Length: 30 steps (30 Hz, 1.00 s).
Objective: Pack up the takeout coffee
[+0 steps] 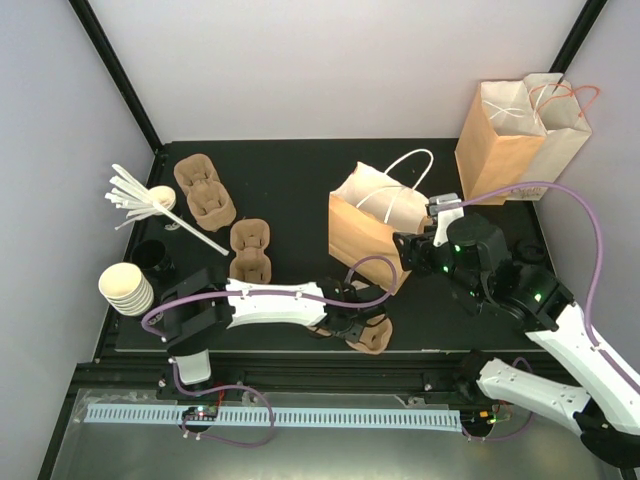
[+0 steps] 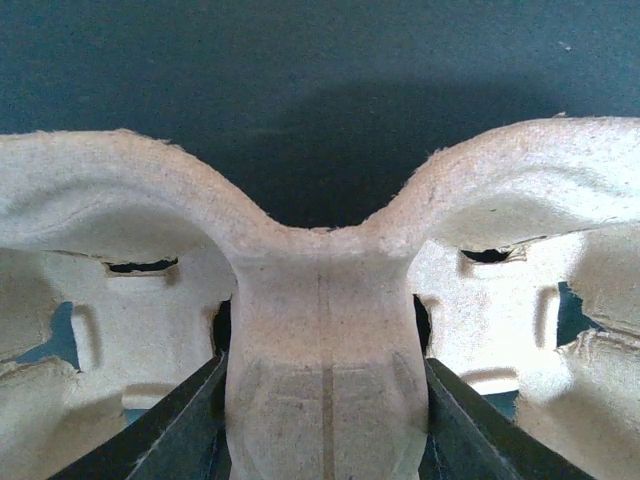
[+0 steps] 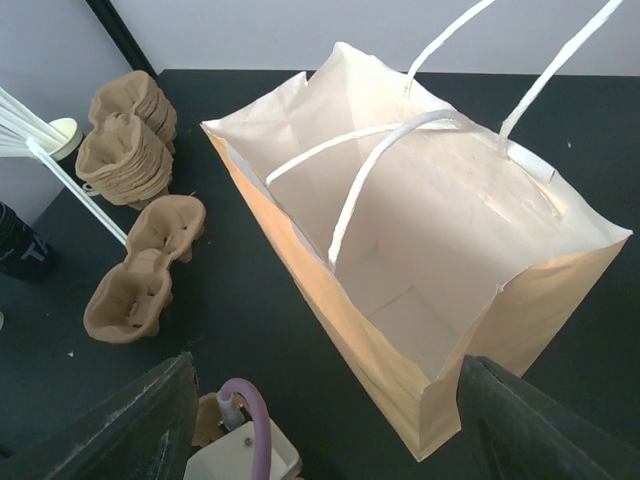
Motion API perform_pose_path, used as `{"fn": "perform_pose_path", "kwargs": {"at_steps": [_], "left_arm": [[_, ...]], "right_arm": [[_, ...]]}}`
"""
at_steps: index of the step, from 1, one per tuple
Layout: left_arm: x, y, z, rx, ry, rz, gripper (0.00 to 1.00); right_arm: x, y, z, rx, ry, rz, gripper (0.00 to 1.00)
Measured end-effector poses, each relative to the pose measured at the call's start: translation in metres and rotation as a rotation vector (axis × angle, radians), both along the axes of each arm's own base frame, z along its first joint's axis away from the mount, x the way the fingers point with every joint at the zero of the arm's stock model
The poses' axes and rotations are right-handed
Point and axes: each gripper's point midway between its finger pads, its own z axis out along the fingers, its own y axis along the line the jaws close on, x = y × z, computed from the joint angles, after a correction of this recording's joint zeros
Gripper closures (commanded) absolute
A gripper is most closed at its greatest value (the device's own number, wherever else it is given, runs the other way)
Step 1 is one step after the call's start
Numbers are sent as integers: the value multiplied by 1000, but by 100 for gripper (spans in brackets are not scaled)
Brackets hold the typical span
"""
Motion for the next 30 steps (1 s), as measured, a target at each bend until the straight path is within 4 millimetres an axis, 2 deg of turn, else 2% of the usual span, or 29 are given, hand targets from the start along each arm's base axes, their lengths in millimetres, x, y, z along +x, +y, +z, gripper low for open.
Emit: {"fn": "perform_pose_path", "kwargs": {"at_steps": [4,6,8,12,16,22,25,27,30], "left_arm": [[1,8,11,12,-19,-1,53],[2,12,24,-1,-39,2,53],[5,17,45,-27,-73,6,52],[10,29,91,-102,-149,13,51],[18,45,139,-211,-218,29,50],[43,91,215,-396,-366,112,48],[52,119,248,-478,-443,155,47],[56,136,265,-518,-489,179,47],[56,150,282,-562,-535,175,47]], "right_arm": [[2,0,-2,-4,10,-11,27],[3,-2,1,-5,3,-22,28],[3,-5,8,-1,-12,-34,22],[9,-10,26,-20,-25,-69,22],[23,-9,38,-55,-18,-98,26],[57,-23,16,-101,81,-181,41],[66,-23,3,-120,128,-188,54],[72,-19,-4,-134,155,-183,64],[80,-11,-18,-151,197,-173,77]]}}
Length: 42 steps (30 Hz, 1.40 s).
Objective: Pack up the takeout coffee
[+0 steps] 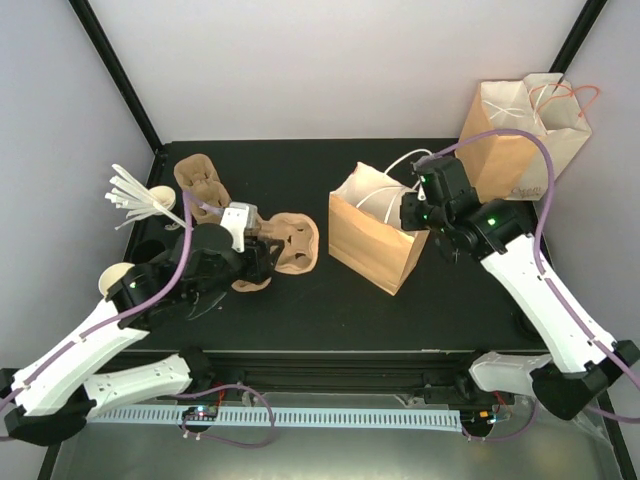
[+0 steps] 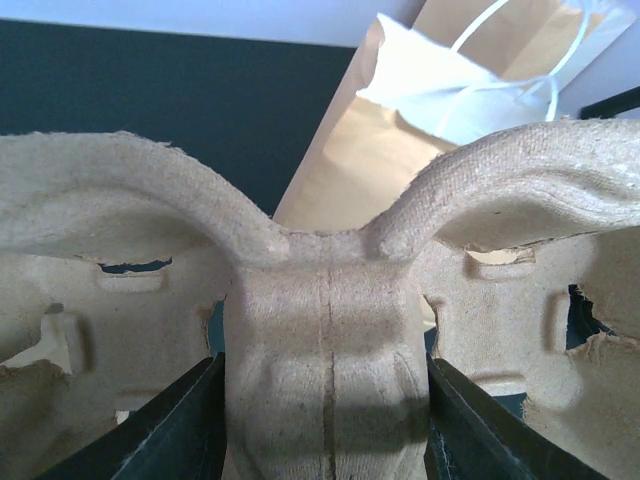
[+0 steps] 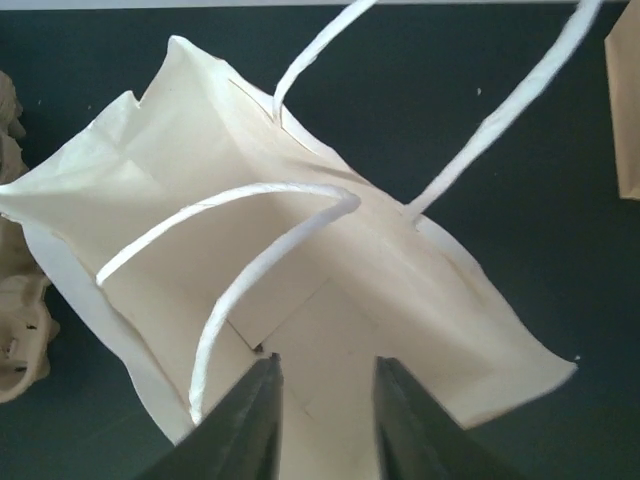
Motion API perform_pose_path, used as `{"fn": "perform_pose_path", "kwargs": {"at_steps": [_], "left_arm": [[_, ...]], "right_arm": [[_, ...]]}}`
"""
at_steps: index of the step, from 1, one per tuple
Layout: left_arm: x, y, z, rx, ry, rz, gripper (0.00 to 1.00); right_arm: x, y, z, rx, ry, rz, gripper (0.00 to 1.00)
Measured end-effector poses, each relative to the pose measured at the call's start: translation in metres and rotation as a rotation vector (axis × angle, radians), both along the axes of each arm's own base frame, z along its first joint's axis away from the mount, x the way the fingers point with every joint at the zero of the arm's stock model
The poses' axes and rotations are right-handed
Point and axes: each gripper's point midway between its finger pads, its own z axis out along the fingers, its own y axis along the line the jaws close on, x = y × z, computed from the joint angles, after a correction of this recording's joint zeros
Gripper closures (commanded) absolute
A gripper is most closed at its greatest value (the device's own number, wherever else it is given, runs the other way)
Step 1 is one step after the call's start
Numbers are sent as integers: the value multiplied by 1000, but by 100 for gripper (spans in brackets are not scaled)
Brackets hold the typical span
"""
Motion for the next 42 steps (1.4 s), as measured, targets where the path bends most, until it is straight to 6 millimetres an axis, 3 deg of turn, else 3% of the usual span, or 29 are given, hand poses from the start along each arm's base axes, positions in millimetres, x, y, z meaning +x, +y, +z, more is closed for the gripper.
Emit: {"fn": "perform_pose_path", "kwargs": {"at_steps": [3,13,19,29,36,42], "left_arm": [[-1,5,11,-12,-32,-14,47],[-5,6,39,-34,-111,-62,47],[0,11,58,-45,-137,-41,47],[16,3,70,-54,-102,-48,47],[23,-21,72,-43,-80,-129,47],[36,-49,78,-45,-70,-198,47]], "right_arm": [[7,6,-8,-6,17,6,83],[34,17,-34,-32,46,-8,87],[43,35,-36,4,-11,89,89],[-4,105,-33,193,-4,592,83],[-33,111,-53,235,64,720,74],[-48,109,-53,248,68,762,65]]}}
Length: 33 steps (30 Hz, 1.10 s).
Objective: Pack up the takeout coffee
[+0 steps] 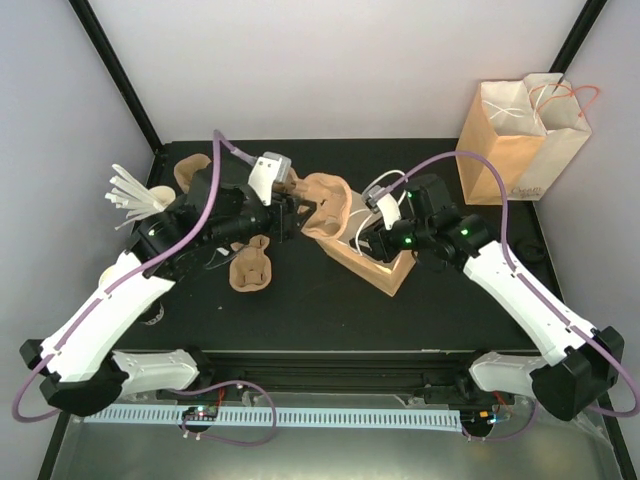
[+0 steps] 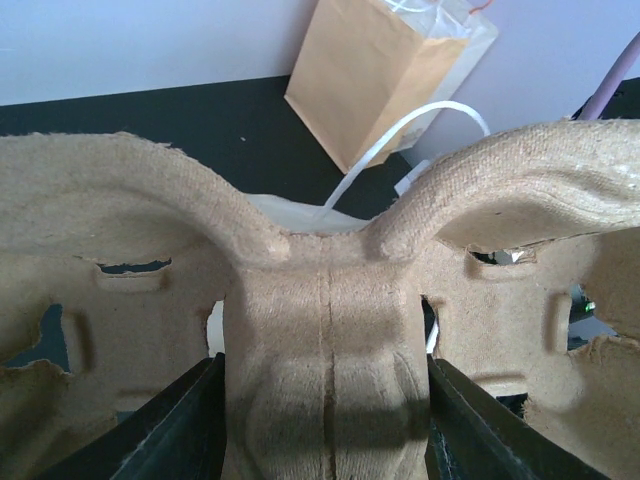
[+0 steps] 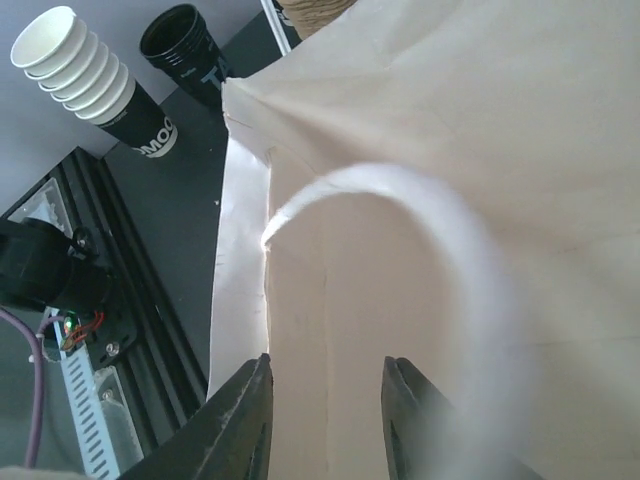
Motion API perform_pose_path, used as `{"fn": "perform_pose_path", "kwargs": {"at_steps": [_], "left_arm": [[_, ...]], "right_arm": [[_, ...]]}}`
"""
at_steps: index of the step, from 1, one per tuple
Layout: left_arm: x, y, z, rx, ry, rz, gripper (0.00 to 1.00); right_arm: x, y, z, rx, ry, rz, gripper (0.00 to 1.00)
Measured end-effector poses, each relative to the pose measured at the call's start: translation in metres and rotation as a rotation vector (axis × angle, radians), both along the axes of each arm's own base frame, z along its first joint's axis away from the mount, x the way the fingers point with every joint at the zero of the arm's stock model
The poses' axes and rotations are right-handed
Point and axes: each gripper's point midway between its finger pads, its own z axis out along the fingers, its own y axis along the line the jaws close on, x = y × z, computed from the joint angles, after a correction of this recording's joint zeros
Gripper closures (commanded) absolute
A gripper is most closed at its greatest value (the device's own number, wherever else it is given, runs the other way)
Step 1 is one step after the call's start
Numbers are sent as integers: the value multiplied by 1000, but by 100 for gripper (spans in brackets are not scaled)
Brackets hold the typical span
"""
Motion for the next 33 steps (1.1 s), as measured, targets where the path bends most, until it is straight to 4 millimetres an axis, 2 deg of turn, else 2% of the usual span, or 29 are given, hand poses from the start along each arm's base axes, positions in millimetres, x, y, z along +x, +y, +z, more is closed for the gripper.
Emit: {"fn": "perform_pose_path", "kwargs": {"at_steps": [3,4,6,10,11,15,26,30,33], "left_arm": [[5,-12,-2,-1,6,-32,47],[6,-16,-3,-1,8,-42,47],[9,-22,-7,4,21,-58,47],[14,-32,-14,15,36,-78,47],[15,-34,-16,16,40,-81,47],[16,-39,-20,20,54,-94,47],[9,-52,-19,-25,101,-158,49],[-2,-67,-6,-130,139,-237,49],[-9,-71,1,-184,152,-266,49]], "right_arm": [[-4,-1,-2,-2,4,6,62],[-5,-1,-3,-4,6,8,55],[-7,0,-6,-14,7,18,33],[-11,3,-9,-32,-2,33,5],[-12,4,-11,-35,1,33,1],[-16,2,-16,-49,-9,37,0],[-22,0,-12,-57,-46,40,0],[-20,-1,-13,-66,-52,31,0],[-20,-1,-14,-68,-52,28,0]]}}
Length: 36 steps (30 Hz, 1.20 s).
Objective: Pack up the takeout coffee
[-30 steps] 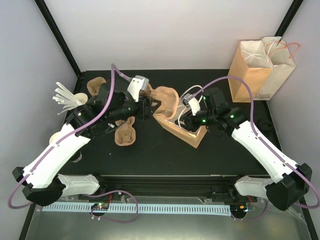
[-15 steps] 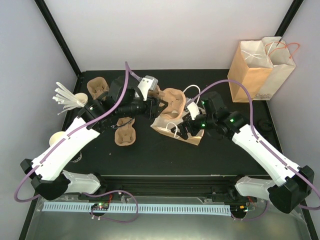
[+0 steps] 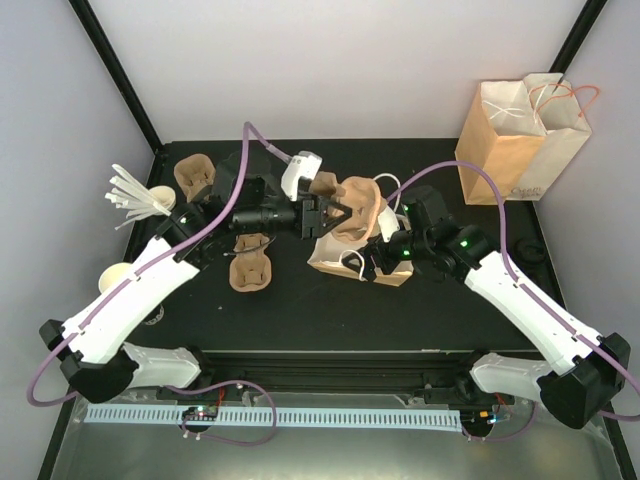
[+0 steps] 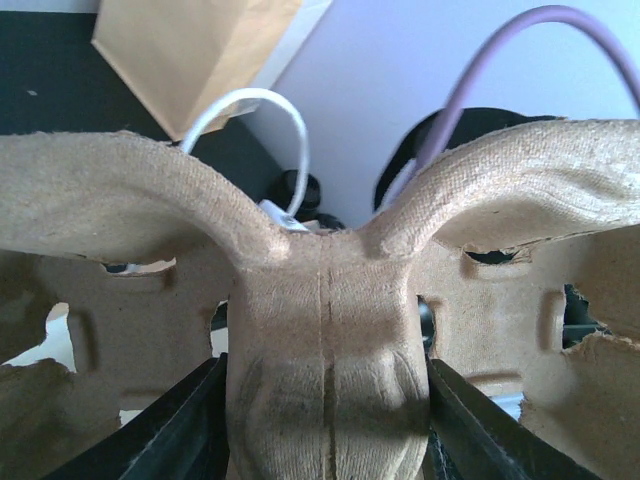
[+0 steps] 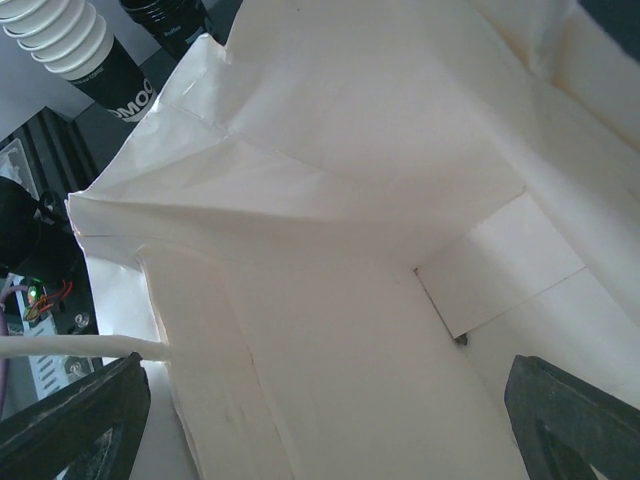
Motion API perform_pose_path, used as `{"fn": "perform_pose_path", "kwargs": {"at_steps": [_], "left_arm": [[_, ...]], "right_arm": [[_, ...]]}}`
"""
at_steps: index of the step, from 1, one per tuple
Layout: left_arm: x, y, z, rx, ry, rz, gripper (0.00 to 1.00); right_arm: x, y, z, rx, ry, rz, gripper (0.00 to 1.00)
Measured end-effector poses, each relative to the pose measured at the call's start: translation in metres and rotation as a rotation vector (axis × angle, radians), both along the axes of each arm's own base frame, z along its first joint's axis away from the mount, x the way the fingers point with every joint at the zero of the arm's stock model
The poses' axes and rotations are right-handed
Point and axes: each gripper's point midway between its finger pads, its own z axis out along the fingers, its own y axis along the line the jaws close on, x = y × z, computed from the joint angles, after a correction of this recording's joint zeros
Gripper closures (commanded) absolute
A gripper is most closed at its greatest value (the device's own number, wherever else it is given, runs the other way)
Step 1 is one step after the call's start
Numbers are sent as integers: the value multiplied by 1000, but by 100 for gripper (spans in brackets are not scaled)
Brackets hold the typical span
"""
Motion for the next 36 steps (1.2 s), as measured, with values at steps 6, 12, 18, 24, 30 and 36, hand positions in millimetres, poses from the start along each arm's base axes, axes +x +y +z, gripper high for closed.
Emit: {"fn": "perform_pose_path", "kwargs": {"at_steps": [6,12,18,24,30,36], "left_arm": [[-20,-9,3,-156,85,-77,51],[-18,-18,-36,-192,224,-87,51],[-4,-6,-60,-226,269,-37,51],[3,-5,-62,-234,272,-18,51],[14,-7,-74,-214,285,4,51],[25,-10,-88,-187,301,26,51]], "right_arm": [[1,0,0,-3,-1,-8,0],[4,-2,-1,-8,-1,-28,0],[3,-6,-1,-6,11,-61,0],[-7,-15,15,25,-15,-81,0],[-22,-23,26,47,-17,-73,4],[-41,-24,27,72,3,-16,17]]}}
